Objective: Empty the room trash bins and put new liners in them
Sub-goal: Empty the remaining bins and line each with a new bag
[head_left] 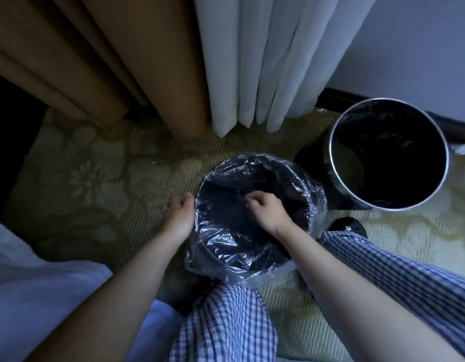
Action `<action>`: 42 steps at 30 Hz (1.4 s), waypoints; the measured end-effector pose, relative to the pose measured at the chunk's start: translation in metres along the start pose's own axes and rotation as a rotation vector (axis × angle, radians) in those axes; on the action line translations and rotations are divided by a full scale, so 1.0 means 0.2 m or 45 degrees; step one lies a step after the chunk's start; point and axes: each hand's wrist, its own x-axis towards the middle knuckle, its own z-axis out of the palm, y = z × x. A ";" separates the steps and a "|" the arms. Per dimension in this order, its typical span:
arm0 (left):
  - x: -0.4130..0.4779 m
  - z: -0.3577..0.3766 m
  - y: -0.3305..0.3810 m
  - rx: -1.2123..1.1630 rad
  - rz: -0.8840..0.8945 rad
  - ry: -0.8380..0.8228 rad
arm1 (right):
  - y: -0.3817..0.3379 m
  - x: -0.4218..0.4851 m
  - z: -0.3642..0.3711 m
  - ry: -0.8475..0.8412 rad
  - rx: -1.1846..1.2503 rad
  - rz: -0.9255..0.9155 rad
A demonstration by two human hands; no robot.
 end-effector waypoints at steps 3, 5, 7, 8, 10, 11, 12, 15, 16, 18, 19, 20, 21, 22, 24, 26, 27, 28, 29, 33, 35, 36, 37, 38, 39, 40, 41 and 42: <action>-0.11 -0.06 0.06 0.082 0.173 -0.059 | -0.03 -0.12 -0.10 0.026 0.086 -0.054; -0.20 -0.11 0.14 0.199 0.294 -0.080 | -0.07 -0.18 -0.19 0.030 0.043 -0.098; -0.27 -0.13 0.22 0.307 0.399 -0.092 | -0.10 -0.24 -0.30 0.036 -0.005 -0.131; -0.31 -0.13 0.27 0.354 0.446 -0.090 | -0.12 -0.27 -0.36 0.046 -0.031 -0.134; -0.38 -0.12 0.37 0.431 0.522 -0.099 | -0.12 -0.33 -0.49 0.080 -0.121 -0.124; -0.41 -0.10 0.43 0.469 0.568 -0.108 | -0.12 -0.36 -0.57 0.092 -0.198 -0.118; -0.45 -0.07 0.48 0.508 0.618 -0.123 | -0.11 -0.38 -0.65 0.098 -0.290 -0.103; -0.55 0.06 0.64 0.652 0.775 -0.206 | -0.04 -0.44 -0.90 0.146 -0.480 -0.029; -0.58 0.10 0.68 0.690 0.809 -0.240 | 0.00 -0.45 -0.99 0.164 -0.519 0.003; -0.62 0.20 0.75 0.737 0.839 -0.305 | 0.07 -0.46 -1.15 0.214 -0.510 0.061; -0.62 0.25 0.78 0.767 0.840 -0.324 | 0.11 -0.46 -1.23 0.233 -0.506 0.097; -0.63 0.30 0.81 0.808 0.836 -0.332 | 0.15 -0.46 -1.30 0.250 -0.519 0.136; -0.63 0.35 0.83 0.850 0.829 -0.335 | 0.20 -0.46 -1.37 0.270 -0.542 0.184; -0.62 0.39 0.85 0.888 0.827 -0.334 | 0.24 -0.46 -1.42 0.292 -0.562 0.232; -0.60 0.50 0.90 0.959 0.835 -0.317 | 0.34 -0.43 -1.50 0.326 -0.582 0.325; -0.56 0.60 0.93 1.033 0.835 -0.291 | 0.41 -0.40 -1.54 0.320 -0.558 0.410; -0.54 0.65 0.95 1.062 0.823 -0.282 | 0.43 -0.38 -1.54 0.314 -0.535 0.445; -0.53 0.70 0.96 1.075 0.807 -0.276 | 0.46 -0.36 -1.55 0.309 -0.509 0.475; -0.51 0.74 0.97 1.070 0.785 -0.269 | 0.48 -0.34 -1.54 0.307 -0.464 0.491; -0.47 0.86 1.00 0.912 0.659 -0.231 | 0.56 -0.23 -1.50 0.318 -0.048 0.485; -0.45 0.89 1.00 0.752 0.581 -0.217 | 0.56 -0.18 -1.48 0.288 0.097 0.465; -0.43 0.90 0.99 0.686 0.552 -0.222 | 0.57 -0.17 -1.47 0.294 0.093 0.453; -0.42 0.91 0.98 0.638 0.537 -0.234 | 0.57 -0.16 -1.47 0.320 0.046 0.438; -0.40 0.92 0.97 0.606 0.528 -0.247 | 0.57 -0.15 -1.47 0.343 -0.007 0.439; -0.39 0.92 0.96 0.571 0.523 -0.256 | 0.56 -0.15 -1.47 0.362 -0.037 0.442; -0.38 0.92 0.96 0.519 0.512 -0.258 | 0.55 -0.16 -1.47 0.371 -0.035 0.431; -0.38 0.92 0.95 0.451 0.498 -0.255 | 0.54 -0.18 -1.48 0.378 -0.027 0.403; -0.38 0.91 0.94 0.382 0.479 -0.247 | 0.53 -0.20 -1.48 0.391 -0.033 0.366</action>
